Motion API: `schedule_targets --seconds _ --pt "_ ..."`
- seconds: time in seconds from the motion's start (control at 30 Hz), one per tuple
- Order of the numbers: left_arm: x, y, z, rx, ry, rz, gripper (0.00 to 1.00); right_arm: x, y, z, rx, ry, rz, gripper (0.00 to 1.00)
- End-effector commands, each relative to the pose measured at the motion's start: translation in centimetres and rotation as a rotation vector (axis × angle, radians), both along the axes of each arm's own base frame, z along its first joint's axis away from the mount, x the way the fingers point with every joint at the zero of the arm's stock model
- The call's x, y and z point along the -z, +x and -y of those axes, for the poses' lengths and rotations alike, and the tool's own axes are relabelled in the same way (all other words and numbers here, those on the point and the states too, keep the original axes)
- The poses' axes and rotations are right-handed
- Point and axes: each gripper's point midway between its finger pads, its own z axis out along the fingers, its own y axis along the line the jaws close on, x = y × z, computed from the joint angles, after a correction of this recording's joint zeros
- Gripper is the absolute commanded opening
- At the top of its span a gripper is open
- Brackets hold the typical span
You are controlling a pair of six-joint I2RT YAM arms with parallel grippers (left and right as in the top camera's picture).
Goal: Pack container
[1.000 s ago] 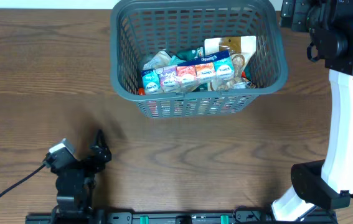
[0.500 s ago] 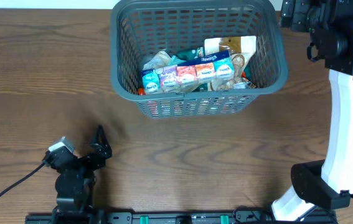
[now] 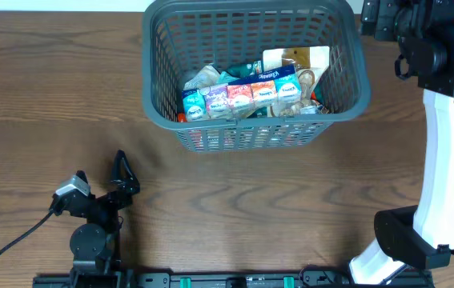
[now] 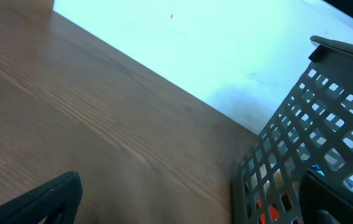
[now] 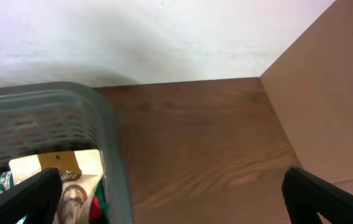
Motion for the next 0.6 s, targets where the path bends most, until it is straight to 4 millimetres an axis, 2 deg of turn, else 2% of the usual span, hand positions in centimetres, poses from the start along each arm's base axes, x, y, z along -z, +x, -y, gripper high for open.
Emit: schedule_targets --seconds 0.0,0.2,0.57 --pt "1.59 -0.04 -0.51 -0.026 0.023 -0.038 0.99 -1.04 -0.69 0.6 0.016 -0.01 0.026 0.99" --pt "1.64 -0.03 -0.43 -0.008 0.14 -0.063 0.99 -1.04 -0.69 0.6 0.016 -0.01 0.026 0.99" --pt "1.68 -0.04 -0.44 0.046 0.608 -0.158 0.99 -1.04 -0.69 0.6 0.016 -0.01 0.026 0.99"
